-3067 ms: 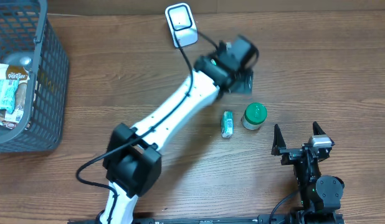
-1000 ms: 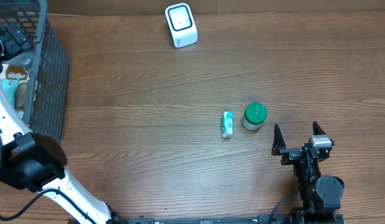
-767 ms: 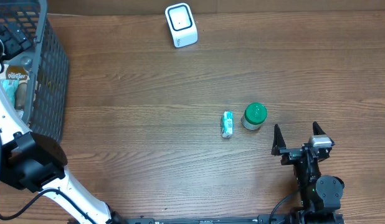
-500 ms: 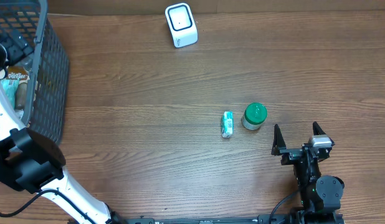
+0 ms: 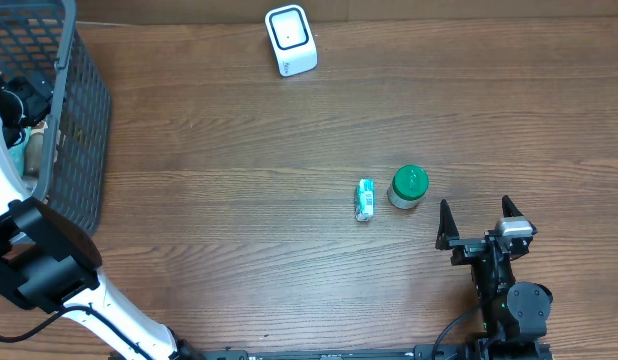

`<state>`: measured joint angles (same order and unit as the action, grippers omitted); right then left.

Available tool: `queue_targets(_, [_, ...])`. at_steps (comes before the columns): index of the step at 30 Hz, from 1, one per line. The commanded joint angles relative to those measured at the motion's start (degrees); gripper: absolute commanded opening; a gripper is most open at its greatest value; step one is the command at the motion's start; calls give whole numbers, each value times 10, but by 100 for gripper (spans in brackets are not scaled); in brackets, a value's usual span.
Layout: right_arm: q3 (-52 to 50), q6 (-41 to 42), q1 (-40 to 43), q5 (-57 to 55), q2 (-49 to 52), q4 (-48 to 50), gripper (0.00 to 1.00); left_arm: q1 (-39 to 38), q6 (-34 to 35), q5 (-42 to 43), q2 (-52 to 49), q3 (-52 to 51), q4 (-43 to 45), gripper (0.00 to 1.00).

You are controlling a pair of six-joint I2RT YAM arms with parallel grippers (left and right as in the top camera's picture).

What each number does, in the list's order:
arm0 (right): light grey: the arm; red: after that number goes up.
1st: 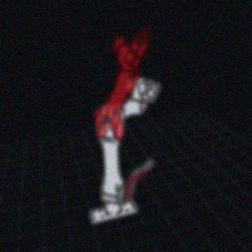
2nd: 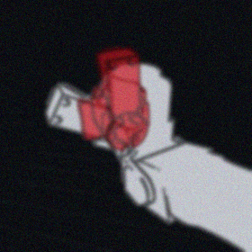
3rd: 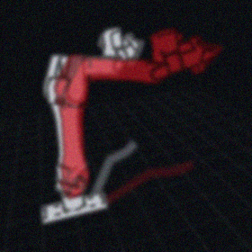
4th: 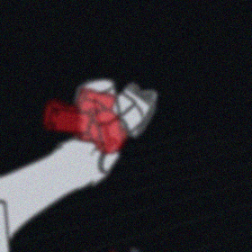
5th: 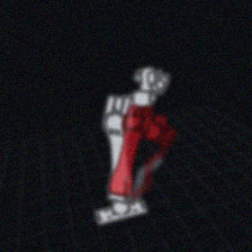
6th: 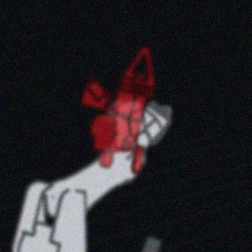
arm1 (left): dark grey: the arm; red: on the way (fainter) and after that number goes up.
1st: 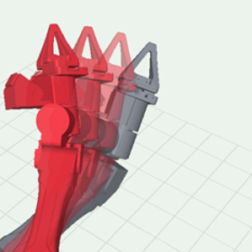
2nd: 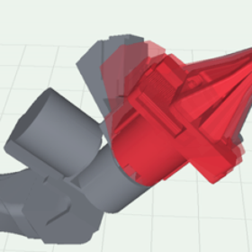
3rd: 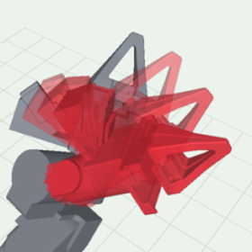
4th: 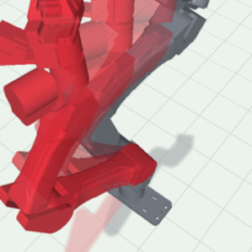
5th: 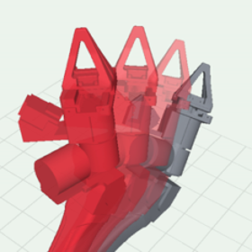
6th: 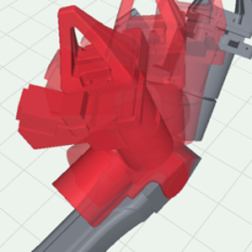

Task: Scan the item barcode
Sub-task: 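Move the left gripper over the basket and lower it inside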

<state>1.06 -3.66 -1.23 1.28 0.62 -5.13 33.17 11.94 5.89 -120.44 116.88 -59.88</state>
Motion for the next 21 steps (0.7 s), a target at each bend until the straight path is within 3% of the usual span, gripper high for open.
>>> queue_targets(1, [-6,-2,-3,1,-3,4,100,5,7,16,-2,-5,3,99])
queue_targets(5, [-6,-2,-3,1,-3,4,100,5,7,11,-2,-7,2,86])
queue_targets(12, [-6,-2,-3,1,-3,4,100,5,9,11,-2,-52,29,79])
queue_targets(15, [-6,-2,-3,1,-3,4,100,5,10,12,-2,-75,49,67])
queue_targets(21, [-6,-2,-3,1,-3,4,100,5,9,14,-2,-68,61,61])
